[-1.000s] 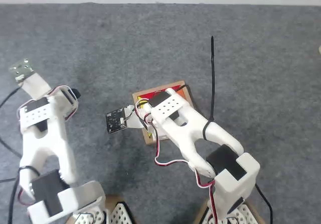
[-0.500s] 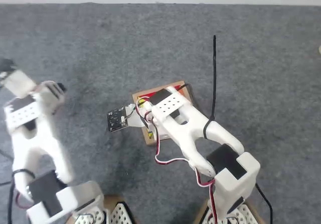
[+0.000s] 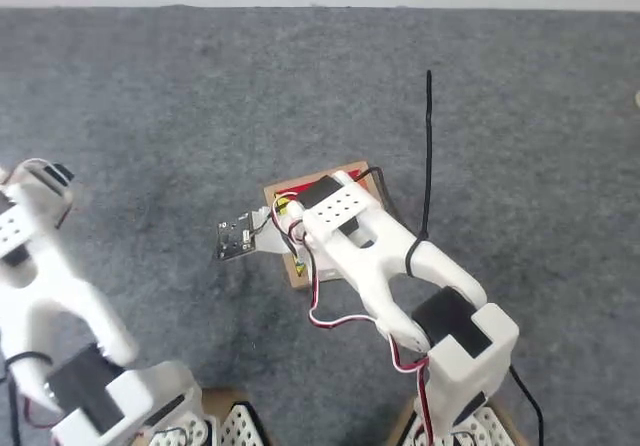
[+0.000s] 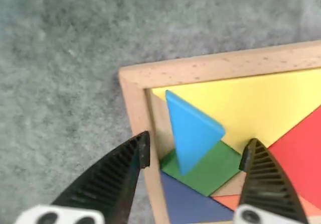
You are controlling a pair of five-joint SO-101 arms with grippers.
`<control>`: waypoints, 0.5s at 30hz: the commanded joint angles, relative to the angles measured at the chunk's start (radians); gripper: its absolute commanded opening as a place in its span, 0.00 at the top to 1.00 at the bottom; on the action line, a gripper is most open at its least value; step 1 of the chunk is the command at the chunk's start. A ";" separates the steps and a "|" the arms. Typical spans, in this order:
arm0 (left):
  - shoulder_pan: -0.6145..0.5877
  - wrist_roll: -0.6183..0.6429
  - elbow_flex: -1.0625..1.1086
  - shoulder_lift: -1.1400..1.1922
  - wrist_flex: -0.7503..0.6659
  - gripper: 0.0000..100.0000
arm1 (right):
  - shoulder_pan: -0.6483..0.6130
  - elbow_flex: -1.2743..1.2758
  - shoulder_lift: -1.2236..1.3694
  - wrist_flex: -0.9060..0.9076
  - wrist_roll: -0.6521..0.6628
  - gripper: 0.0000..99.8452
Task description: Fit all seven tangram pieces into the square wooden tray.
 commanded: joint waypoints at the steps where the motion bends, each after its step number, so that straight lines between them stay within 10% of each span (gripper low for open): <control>1: 0.002 0.008 -0.004 -0.005 -0.041 0.73 | -0.018 0.021 -0.096 0.021 -0.008 0.71; 15: 0.002 0.008 -0.001 -0.005 -0.048 0.73 | -0.079 0.190 -0.202 -0.035 -0.017 0.71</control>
